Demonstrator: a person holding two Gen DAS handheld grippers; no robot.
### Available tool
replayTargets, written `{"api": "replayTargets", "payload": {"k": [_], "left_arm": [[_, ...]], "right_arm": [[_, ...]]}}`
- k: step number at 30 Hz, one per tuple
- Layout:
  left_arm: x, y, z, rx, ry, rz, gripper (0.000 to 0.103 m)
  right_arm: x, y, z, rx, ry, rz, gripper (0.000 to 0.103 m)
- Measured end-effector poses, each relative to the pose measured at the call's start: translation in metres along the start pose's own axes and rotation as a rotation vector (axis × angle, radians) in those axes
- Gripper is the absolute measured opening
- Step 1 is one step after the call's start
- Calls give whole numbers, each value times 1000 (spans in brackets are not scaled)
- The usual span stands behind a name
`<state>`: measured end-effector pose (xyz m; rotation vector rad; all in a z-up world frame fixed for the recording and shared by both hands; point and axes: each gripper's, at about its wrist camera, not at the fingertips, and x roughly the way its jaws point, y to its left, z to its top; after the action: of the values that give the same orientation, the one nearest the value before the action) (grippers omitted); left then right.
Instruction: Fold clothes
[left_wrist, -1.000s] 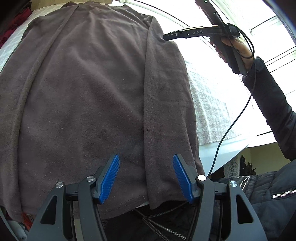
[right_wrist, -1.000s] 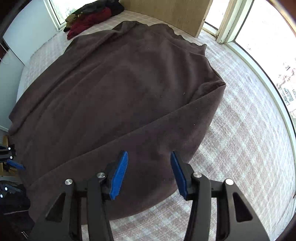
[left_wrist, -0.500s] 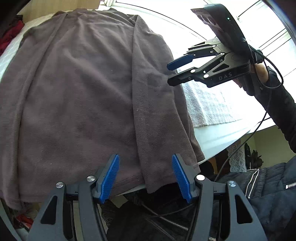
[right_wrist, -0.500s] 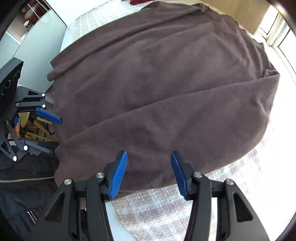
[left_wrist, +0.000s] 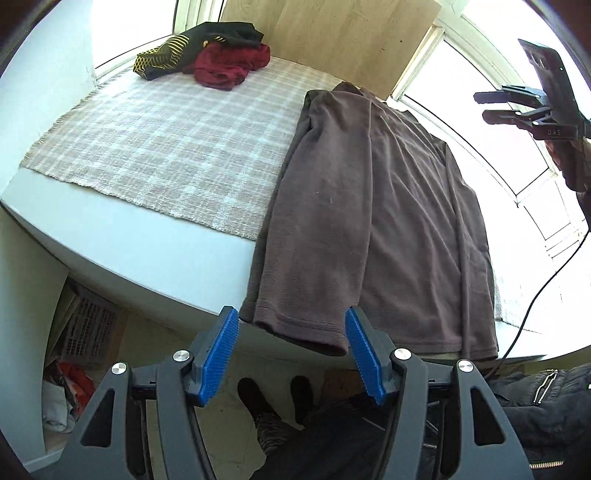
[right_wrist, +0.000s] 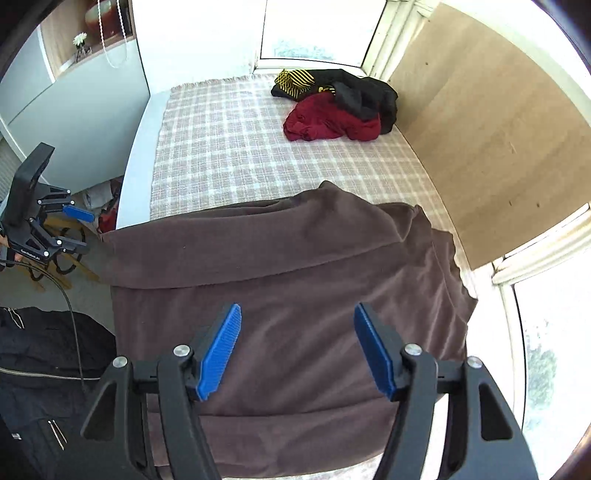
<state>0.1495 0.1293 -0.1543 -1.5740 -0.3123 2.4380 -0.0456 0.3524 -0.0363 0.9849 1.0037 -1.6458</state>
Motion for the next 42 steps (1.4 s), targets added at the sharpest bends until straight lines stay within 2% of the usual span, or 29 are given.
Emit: {"api": "replayTargets", "payload": {"k": [4, 8, 14, 18, 23, 25, 26, 29, 32, 35, 36, 37, 40, 42], "left_arm": [[-1, 21, 1, -4, 11, 3, 58], [4, 29, 7, -55, 18, -30, 58], [27, 39, 16, -160, 61, -48, 58], [43, 26, 16, -148, 104, 18, 57], [50, 11, 17, -143, 105, 54, 56], [52, 7, 18, -129, 107, 71, 43], [53, 5, 18, -120, 110, 78, 32], [54, 4, 17, -117, 112, 85, 14], [52, 9, 16, -157, 102, 71, 13], [50, 5, 15, -149, 93, 84, 11], [49, 4, 14, -147, 89, 88, 11], [48, 4, 14, -151, 85, 88, 11], [45, 4, 13, -162, 72, 82, 10], [43, 4, 12, -169, 63, 77, 9]], "right_arm": [[34, 5, 52, -155, 46, -24, 63], [77, 0, 82, -234, 109, 18, 63], [135, -21, 96, -303, 153, 113, 63], [165, -42, 99, -363, 195, 147, 63], [197, -65, 114, -399, 218, 168, 63], [209, -69, 123, -410, 214, 197, 64], [216, -67, 127, -424, 225, 219, 63], [239, -55, 132, -493, 267, 241, 63], [253, -47, 134, -514, 303, 291, 63], [259, -45, 135, -492, 327, 357, 63], [260, -45, 135, -478, 336, 373, 55], [258, -43, 134, -489, 328, 376, 43], [246, -38, 129, -524, 296, 349, 23], [237, -34, 126, -548, 271, 321, 20]]}}
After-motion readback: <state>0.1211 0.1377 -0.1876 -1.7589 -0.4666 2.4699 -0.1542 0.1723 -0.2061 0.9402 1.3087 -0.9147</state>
